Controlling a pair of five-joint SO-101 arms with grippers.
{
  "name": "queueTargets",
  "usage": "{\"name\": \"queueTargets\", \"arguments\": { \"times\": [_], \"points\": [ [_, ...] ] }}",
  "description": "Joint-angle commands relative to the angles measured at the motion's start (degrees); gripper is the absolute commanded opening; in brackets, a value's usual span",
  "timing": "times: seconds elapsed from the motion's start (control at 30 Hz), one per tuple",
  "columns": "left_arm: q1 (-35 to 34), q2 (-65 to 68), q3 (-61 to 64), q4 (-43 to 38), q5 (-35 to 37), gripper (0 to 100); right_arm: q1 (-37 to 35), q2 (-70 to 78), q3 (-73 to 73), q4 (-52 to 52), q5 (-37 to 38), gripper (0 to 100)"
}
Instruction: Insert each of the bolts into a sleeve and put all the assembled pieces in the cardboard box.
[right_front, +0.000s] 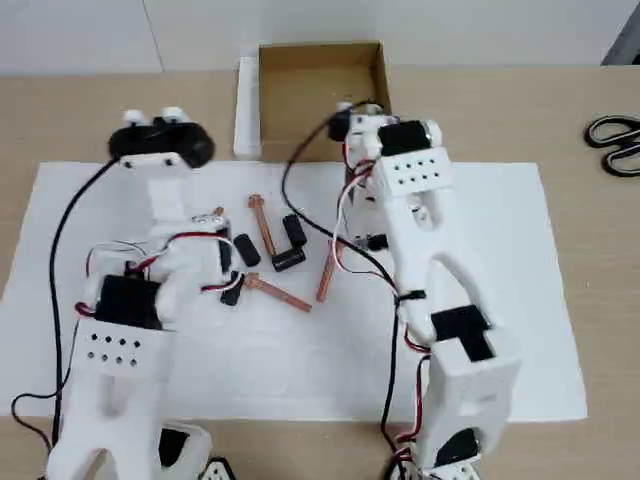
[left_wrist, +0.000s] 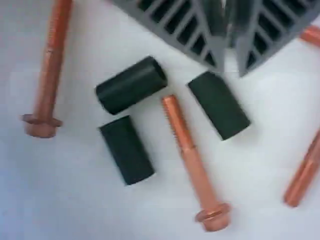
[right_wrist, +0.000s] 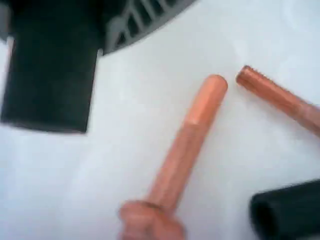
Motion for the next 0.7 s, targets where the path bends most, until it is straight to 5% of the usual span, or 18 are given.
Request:
{"name": "queueTargets", "arguments": {
  "times": [0.0,0.67],
  "points": [
    [0.97,0.09,-2.42,-3.87,-0.35,1,1.89,-4.00,1.93,-2.15,-5.89,0.4],
    [0.88,-0.26,3.03,-4.92,-0.26,1,-1.10,9.45,8.70,-19.74,-7.65,0.8]
  ]
}}
